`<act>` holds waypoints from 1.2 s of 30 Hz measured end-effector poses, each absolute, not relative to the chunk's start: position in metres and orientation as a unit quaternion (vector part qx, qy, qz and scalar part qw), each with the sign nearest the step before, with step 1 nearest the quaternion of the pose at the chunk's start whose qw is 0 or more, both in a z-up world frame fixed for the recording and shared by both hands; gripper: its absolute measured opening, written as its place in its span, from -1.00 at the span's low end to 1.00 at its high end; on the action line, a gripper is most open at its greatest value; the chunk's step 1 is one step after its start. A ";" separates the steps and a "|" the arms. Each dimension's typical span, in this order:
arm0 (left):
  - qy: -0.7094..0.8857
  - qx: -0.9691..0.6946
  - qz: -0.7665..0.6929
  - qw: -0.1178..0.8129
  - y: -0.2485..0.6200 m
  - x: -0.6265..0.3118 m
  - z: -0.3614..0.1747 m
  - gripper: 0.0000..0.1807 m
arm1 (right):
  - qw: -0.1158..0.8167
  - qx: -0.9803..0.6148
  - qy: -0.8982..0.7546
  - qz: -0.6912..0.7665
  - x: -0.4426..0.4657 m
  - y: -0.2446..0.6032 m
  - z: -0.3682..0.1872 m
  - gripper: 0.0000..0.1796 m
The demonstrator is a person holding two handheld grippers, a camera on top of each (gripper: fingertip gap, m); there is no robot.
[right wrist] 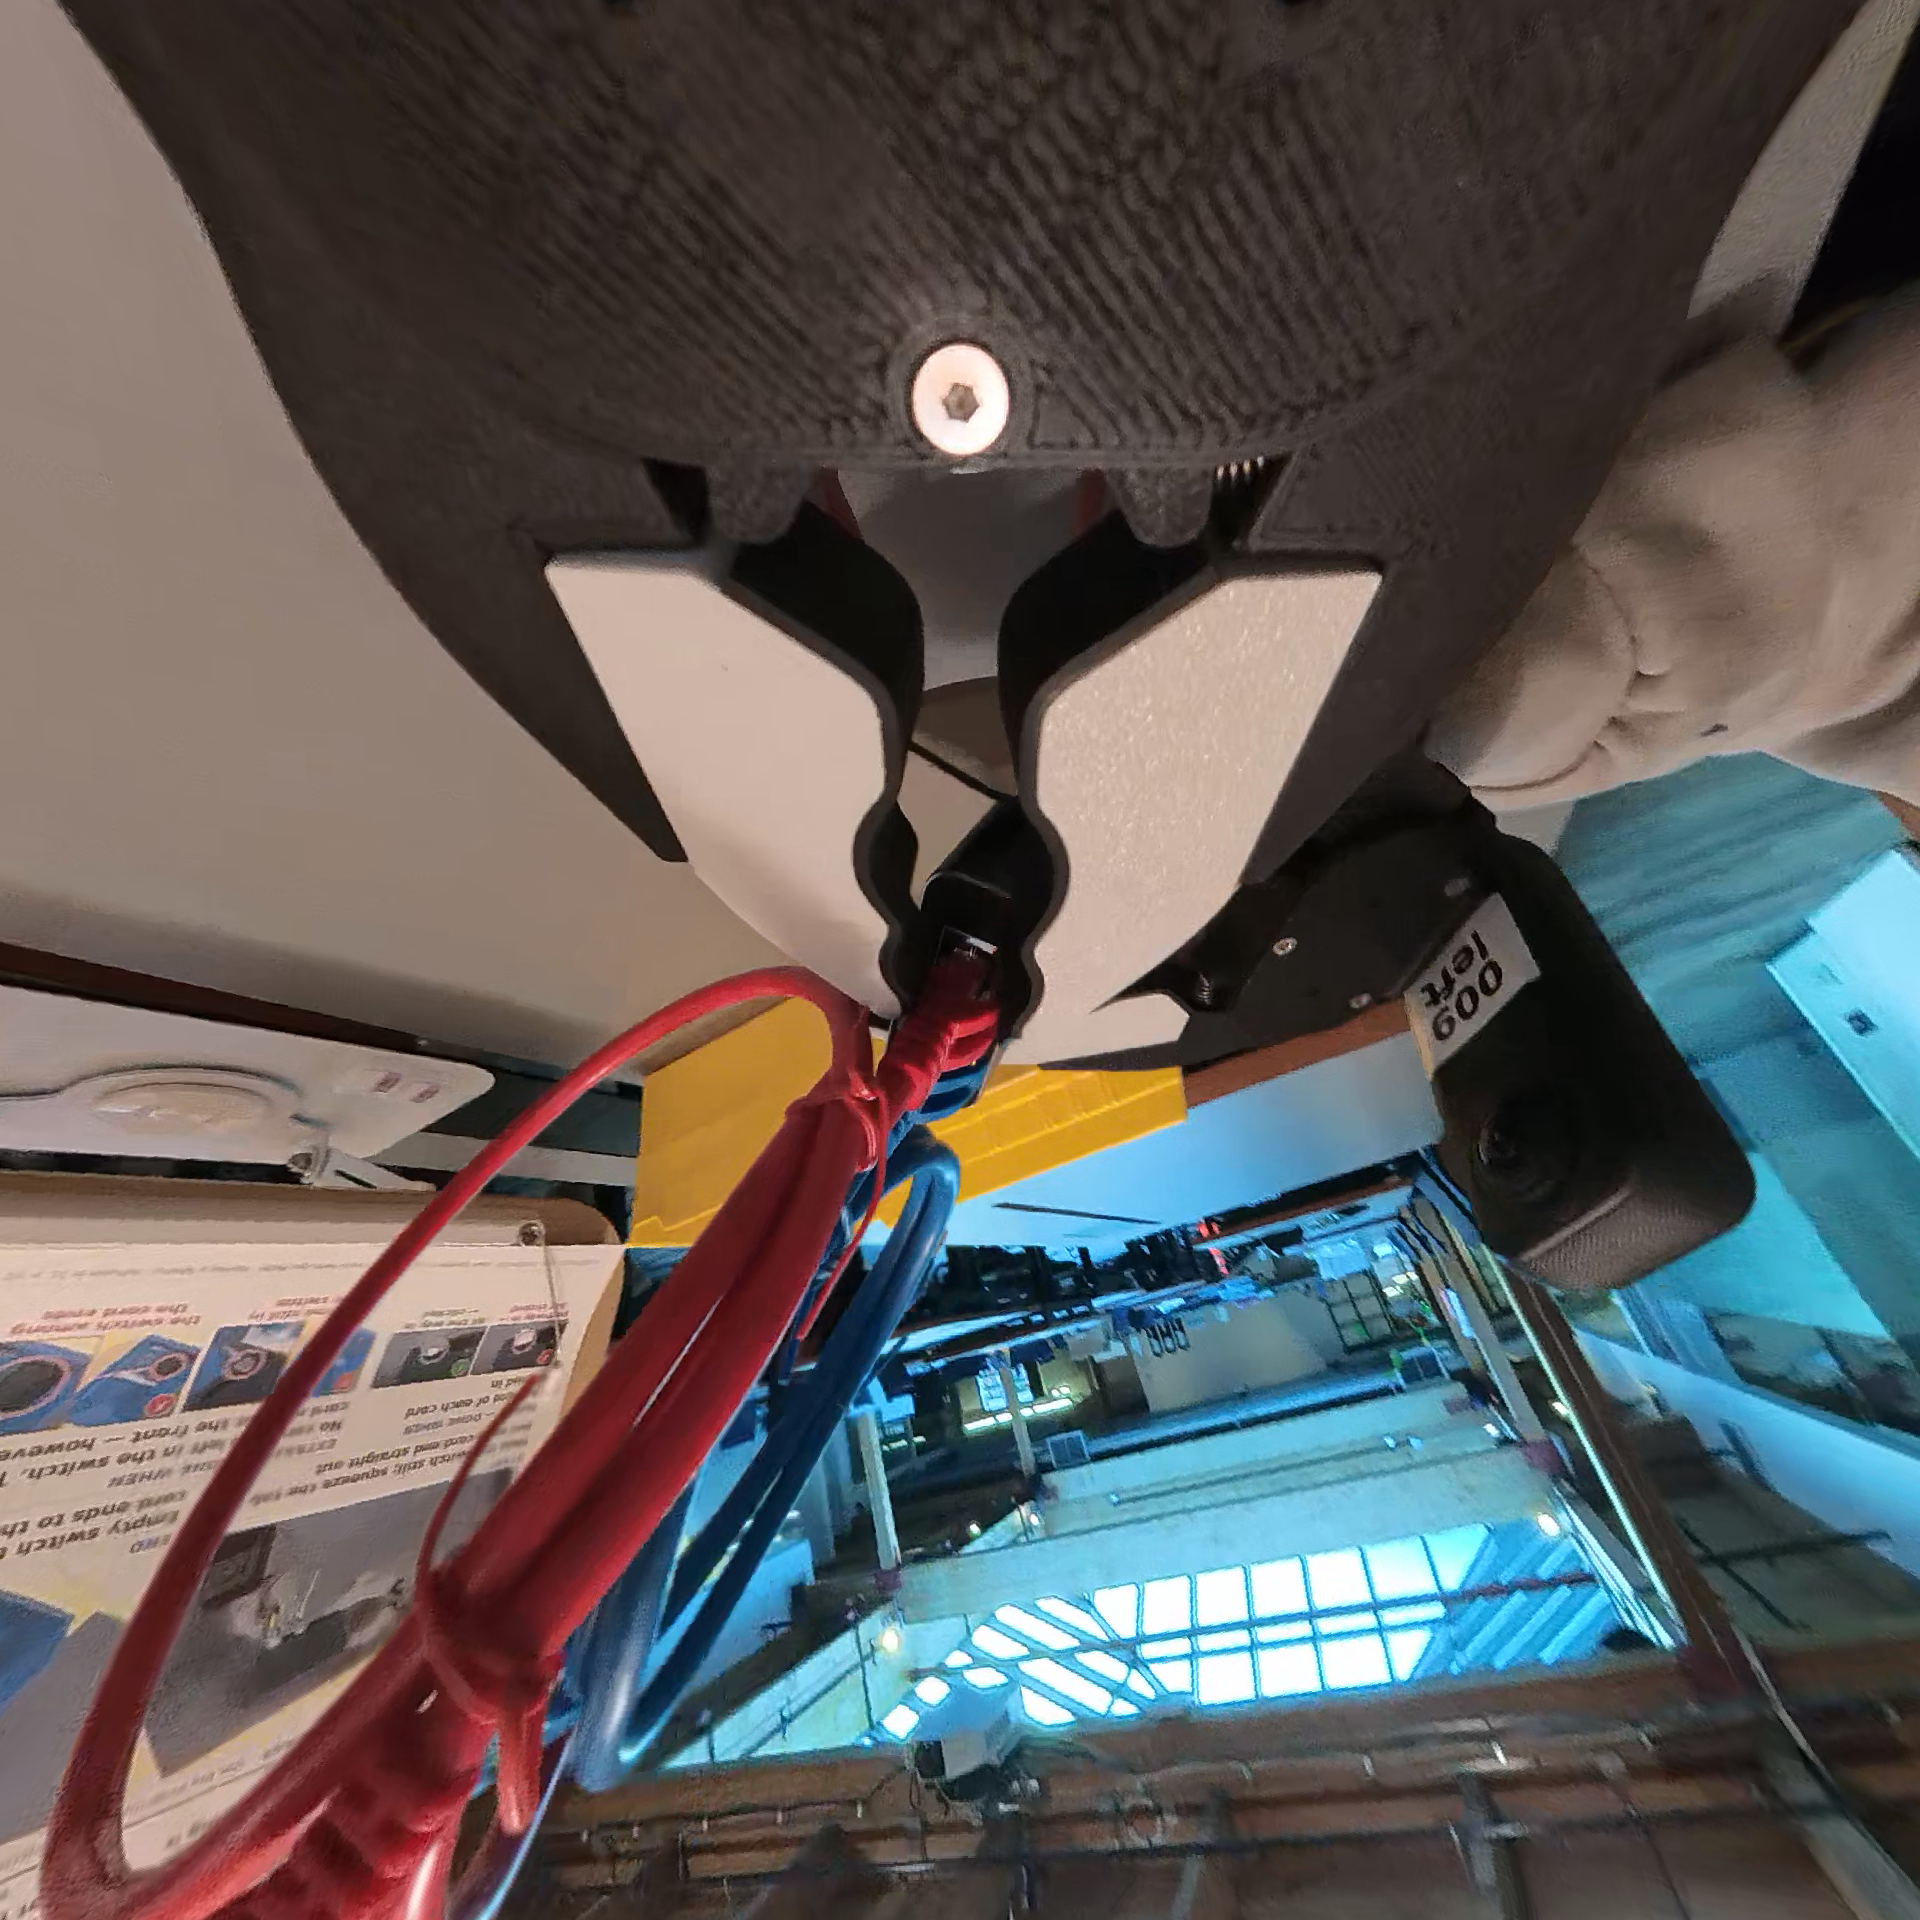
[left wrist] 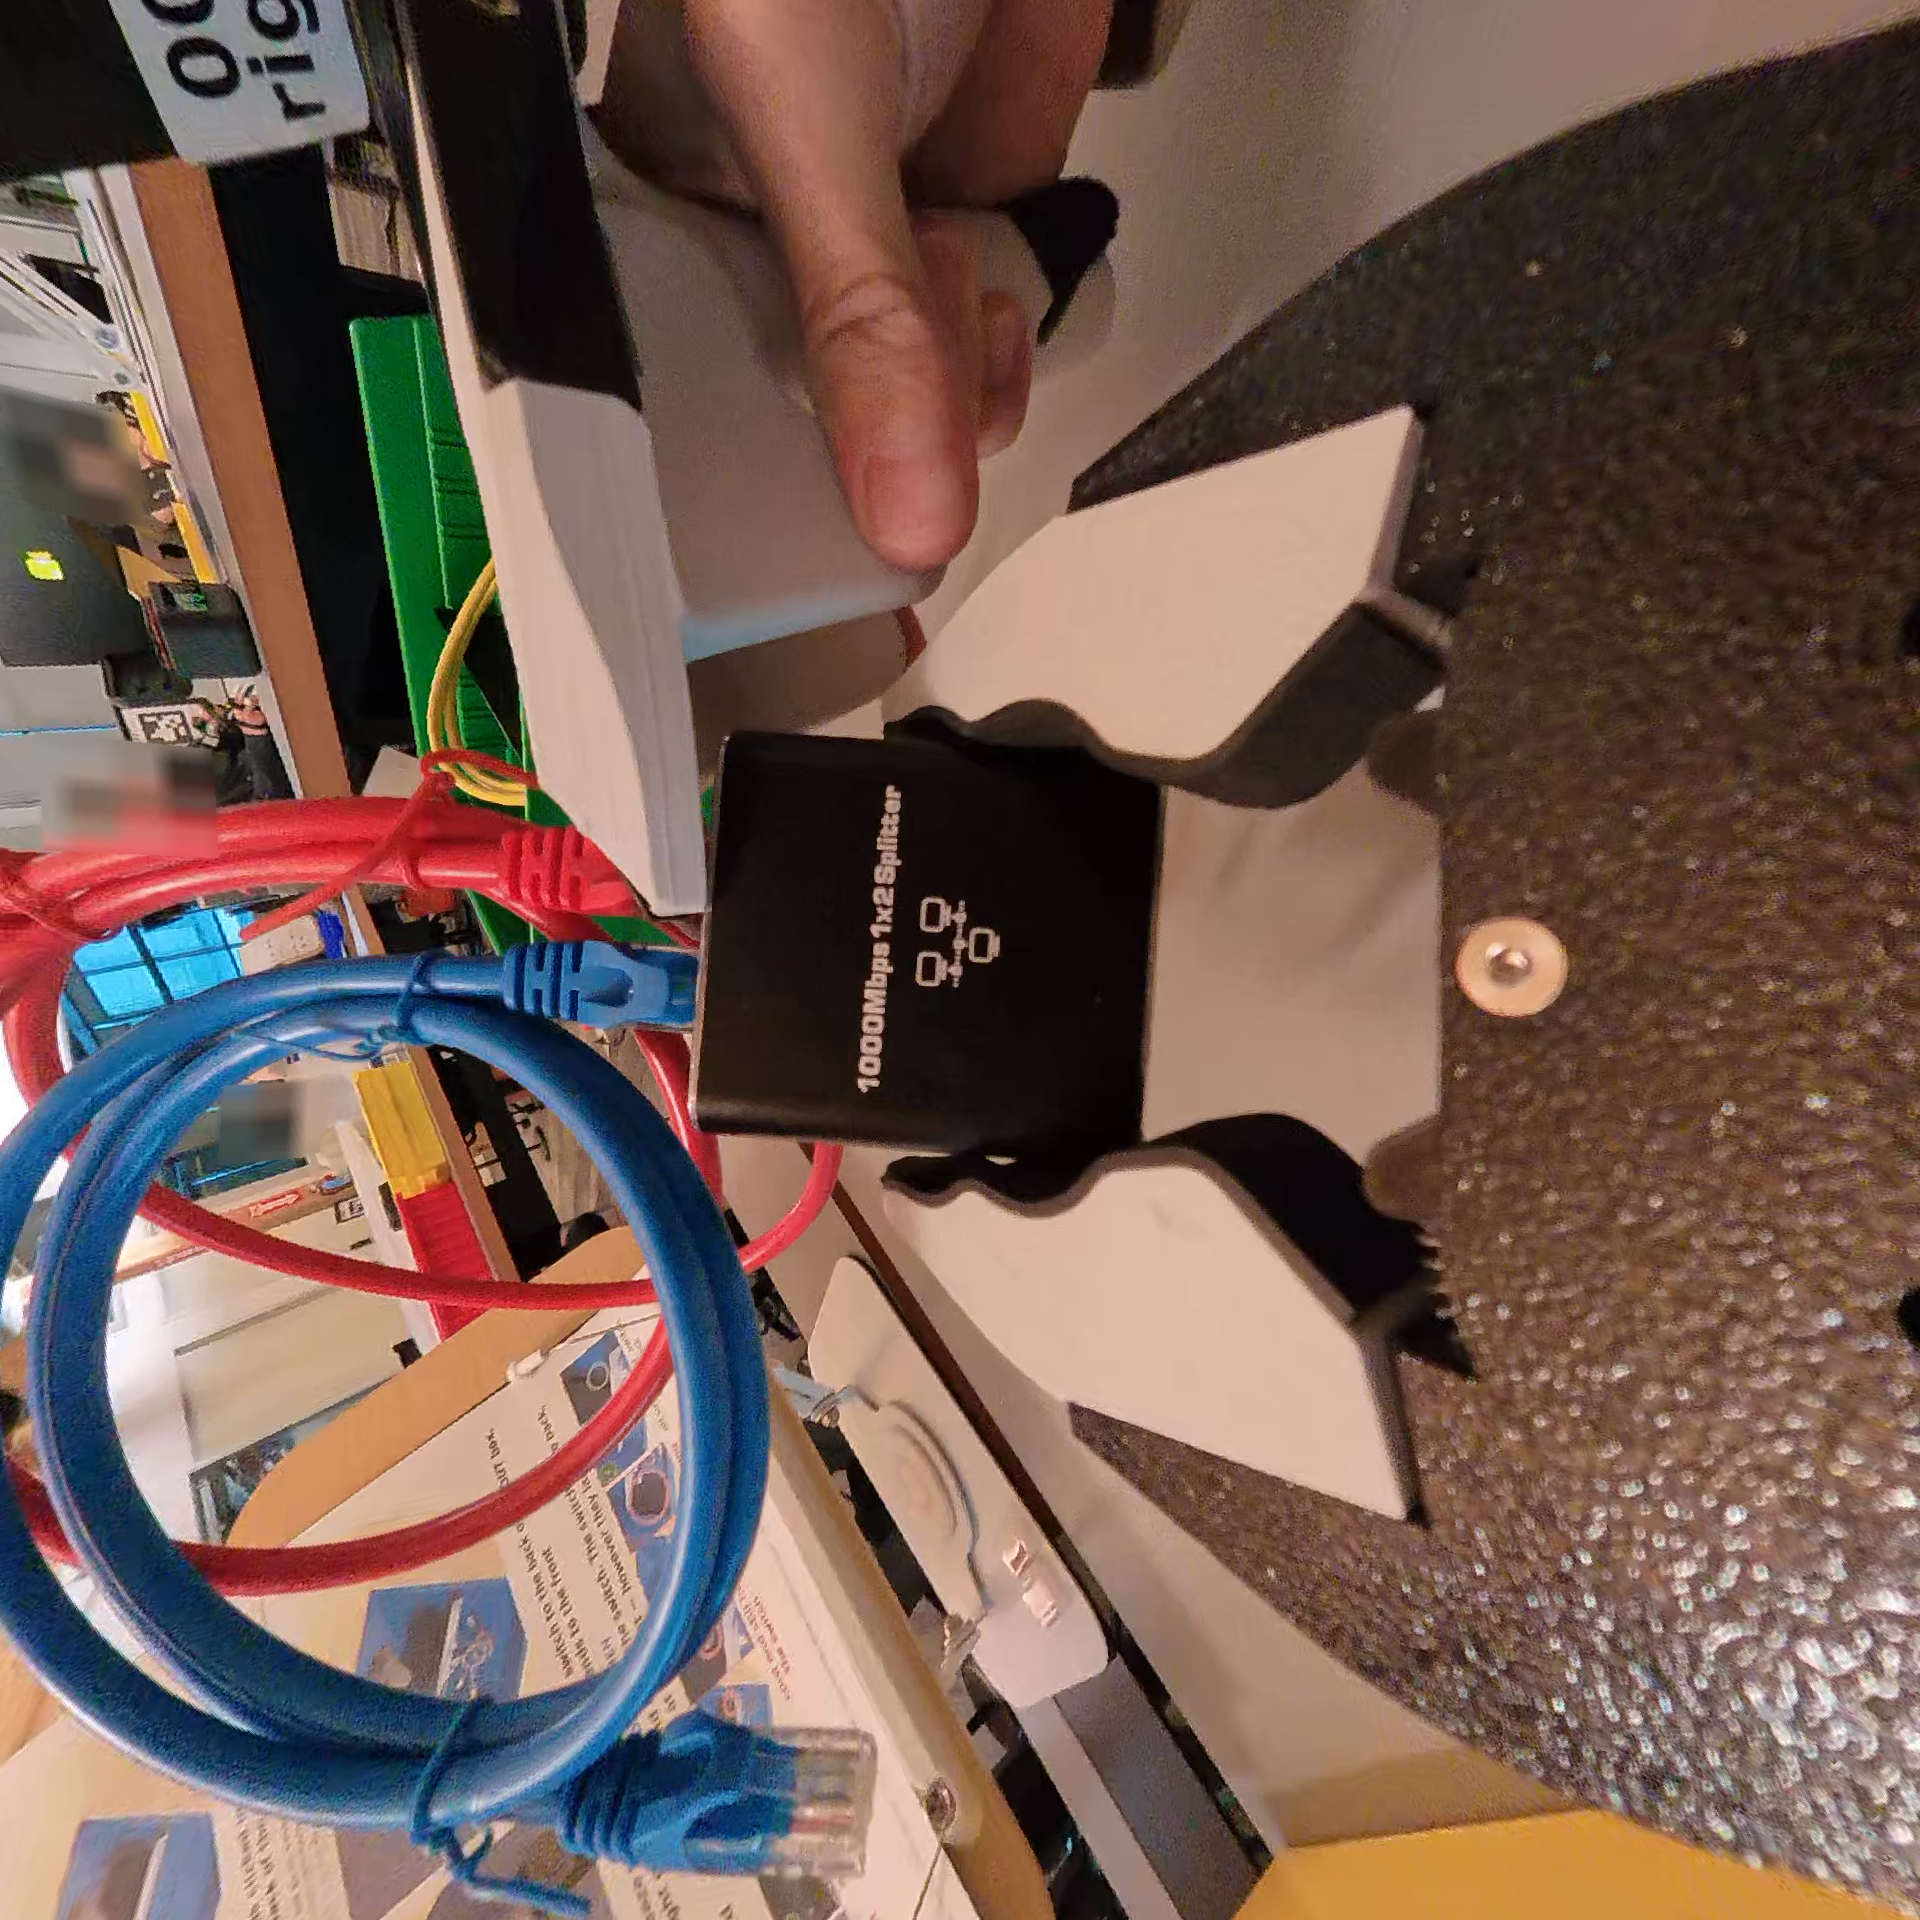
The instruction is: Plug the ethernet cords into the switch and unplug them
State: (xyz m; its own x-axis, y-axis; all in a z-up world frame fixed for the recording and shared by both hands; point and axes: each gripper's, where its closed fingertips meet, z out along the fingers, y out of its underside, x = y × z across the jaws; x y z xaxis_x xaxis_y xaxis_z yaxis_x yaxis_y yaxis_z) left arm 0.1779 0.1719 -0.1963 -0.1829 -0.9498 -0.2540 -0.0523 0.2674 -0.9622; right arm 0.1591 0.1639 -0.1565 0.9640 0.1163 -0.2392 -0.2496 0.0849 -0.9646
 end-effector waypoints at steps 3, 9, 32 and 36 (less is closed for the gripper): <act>0.621 -0.412 -0.471 0.473 0.170 0.179 -0.199 -0.17 | 0.726 -0.680 0.039 0.094 0.160 0.164 -0.159 -0.82; 0.611 -0.428 -0.512 0.425 0.164 0.179 -0.204 -0.17 | 0.708 -0.705 0.017 0.040 0.161 0.165 -0.161 -0.82; 0.641 -0.394 -0.475 0.457 0.170 0.178 -0.207 -0.17 | 0.678 -0.735 -0.021 0.011 0.156 0.164 -0.164 -0.82; 0.644 -0.402 -0.477 0.444 0.168 0.179 -0.211 -0.17 | 0.659 -0.750 -0.042 -0.021 0.156 0.164 -0.165 -0.82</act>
